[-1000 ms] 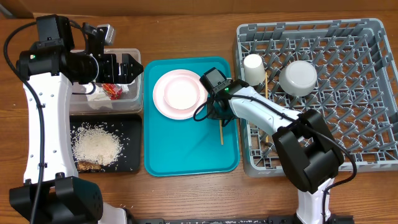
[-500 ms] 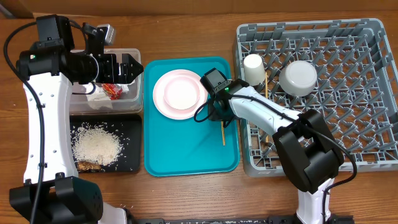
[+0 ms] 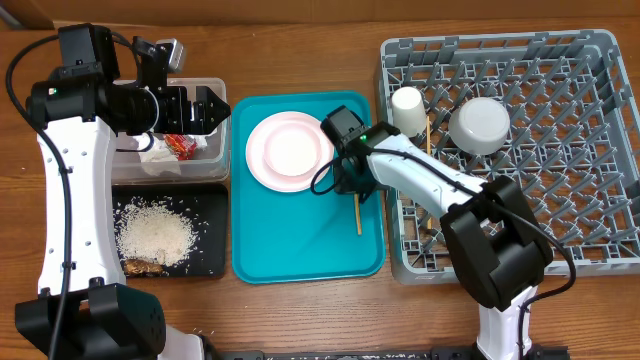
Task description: Sort waste into correct bins and load items into the dishwasher
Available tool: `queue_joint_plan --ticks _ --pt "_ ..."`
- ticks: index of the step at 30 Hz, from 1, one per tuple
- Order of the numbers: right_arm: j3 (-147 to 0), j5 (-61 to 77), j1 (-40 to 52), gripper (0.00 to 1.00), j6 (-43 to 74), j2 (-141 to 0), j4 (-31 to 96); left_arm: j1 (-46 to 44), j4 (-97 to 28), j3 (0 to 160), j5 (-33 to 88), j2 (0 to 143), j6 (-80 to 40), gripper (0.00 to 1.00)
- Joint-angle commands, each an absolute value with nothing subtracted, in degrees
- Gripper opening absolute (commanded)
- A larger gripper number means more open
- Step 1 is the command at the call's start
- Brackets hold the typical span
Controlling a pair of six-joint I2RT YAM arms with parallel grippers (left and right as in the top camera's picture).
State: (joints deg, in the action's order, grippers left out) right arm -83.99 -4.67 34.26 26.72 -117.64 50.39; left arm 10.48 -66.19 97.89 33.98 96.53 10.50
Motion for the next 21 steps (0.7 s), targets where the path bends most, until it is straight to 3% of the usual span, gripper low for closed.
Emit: queue_joint_plan --ticks 1,13,21 --pt "-88.2 -4.3 34.1 0.04 25.2 -113.9 51.4 10.1 -66.2 99.4 33.9 96.1 10.1 1.00" --pt "-88.6 -4.0 29.2 0.04 21.5 -101.7 55.2 10.1 -66.2 99.4 33.9 96.1 10.1 1.00" --pt "-88.6 -3.3 23.1 0.04 11.7 -96.6 59.6 10.1 -66.2 99.4 33.9 96.1 10.1 1.00"
